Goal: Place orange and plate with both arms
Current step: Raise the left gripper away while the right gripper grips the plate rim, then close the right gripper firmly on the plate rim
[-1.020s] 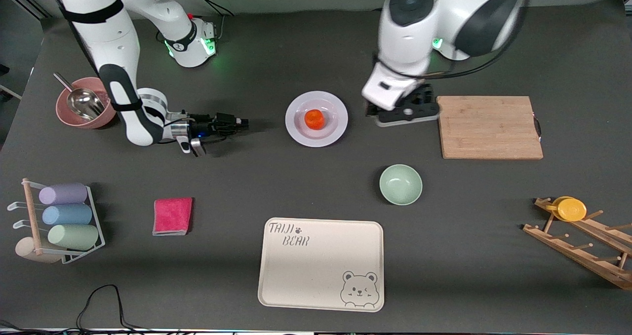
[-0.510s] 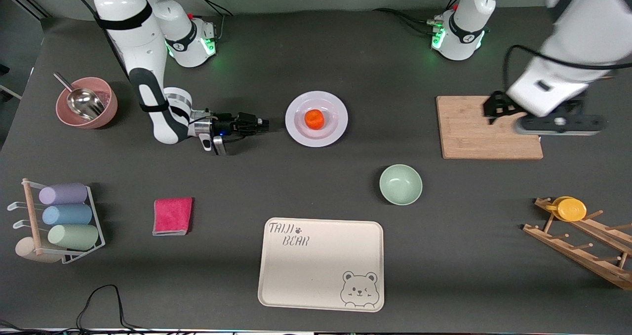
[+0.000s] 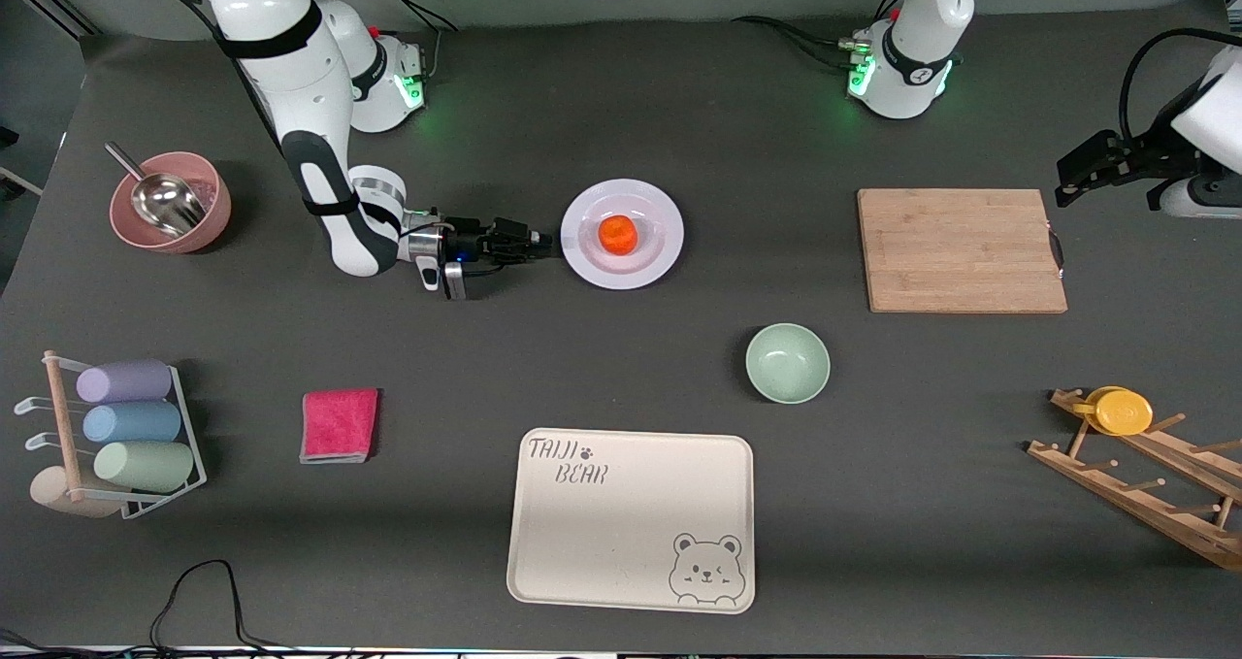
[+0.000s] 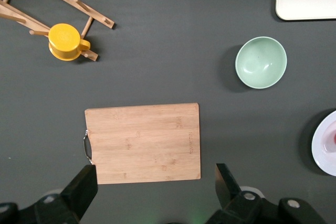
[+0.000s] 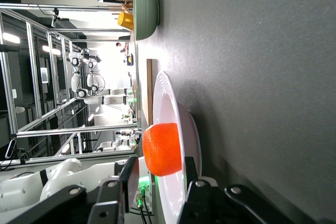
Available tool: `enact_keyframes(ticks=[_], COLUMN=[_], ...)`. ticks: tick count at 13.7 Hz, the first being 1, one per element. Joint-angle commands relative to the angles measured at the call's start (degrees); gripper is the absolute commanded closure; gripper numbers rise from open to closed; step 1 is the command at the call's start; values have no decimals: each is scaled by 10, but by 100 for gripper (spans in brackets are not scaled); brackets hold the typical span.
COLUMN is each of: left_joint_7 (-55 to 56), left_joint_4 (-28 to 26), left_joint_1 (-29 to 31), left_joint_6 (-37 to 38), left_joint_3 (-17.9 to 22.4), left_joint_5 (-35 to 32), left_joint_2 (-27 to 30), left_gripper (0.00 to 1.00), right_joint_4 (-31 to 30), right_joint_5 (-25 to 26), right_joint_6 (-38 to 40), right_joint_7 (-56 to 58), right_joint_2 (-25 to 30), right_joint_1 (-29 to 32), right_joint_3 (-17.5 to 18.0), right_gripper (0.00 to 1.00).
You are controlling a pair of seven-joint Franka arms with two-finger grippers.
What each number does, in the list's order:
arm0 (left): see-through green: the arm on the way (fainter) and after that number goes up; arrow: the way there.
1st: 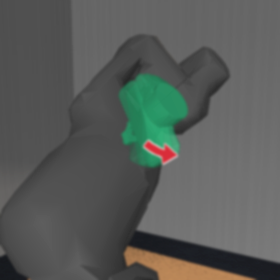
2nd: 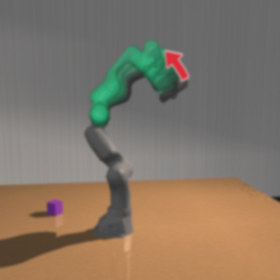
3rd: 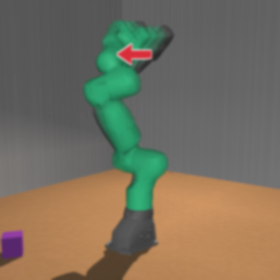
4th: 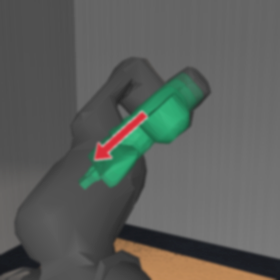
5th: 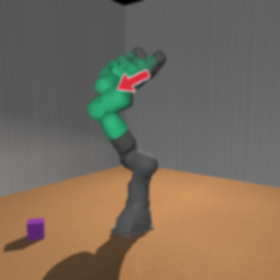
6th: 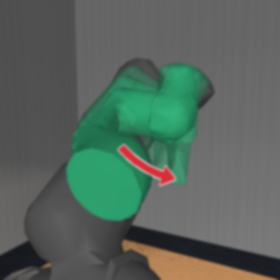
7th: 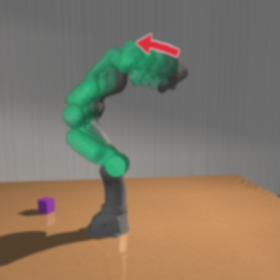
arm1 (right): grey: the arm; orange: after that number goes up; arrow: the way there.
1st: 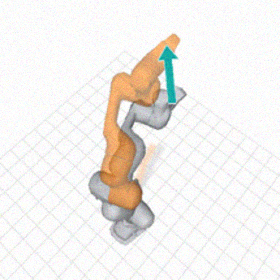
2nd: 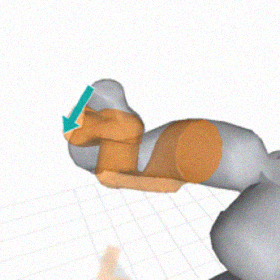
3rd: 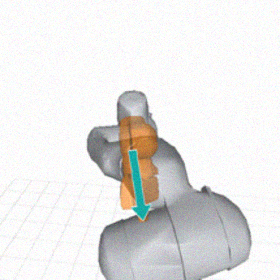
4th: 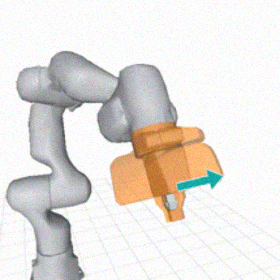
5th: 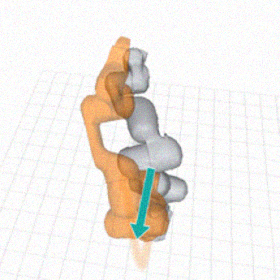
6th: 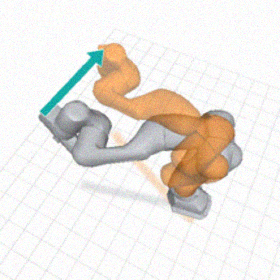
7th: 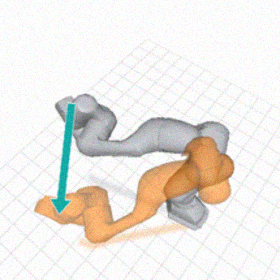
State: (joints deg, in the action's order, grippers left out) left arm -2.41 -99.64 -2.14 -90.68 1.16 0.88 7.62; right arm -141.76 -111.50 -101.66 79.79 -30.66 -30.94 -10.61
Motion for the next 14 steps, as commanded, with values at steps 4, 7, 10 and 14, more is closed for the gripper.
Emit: enact_keyframes(ticks=[4,7,10,14], left_joint_7=[-15,-15,-15,-15], left_joint_4=[-59,-60,-60,-60], left_joint_1=[1,-2,-5,-7], left_joint_6=[-24,-33,-35,-34], left_joint_3=[13,10,10,-7], left_joint_5=[10,-1,-14,-35], left_joint_2=[43,45,45,45], left_gripper=[0,0,0,0], right_joint_4=[-1,-1,-2,-1], right_joint_5=[-42,-42,-41,-41], right_joint_6=[-13,-13,-13,-13], right_joint_7=[36,52,74,84], right_joint_2=[-13,-18,-27,-30], right_joint_1=[-3,-6,-6,-16], right_joint_3=[24,27,27,29], right_gripper=[58,58,58,58])
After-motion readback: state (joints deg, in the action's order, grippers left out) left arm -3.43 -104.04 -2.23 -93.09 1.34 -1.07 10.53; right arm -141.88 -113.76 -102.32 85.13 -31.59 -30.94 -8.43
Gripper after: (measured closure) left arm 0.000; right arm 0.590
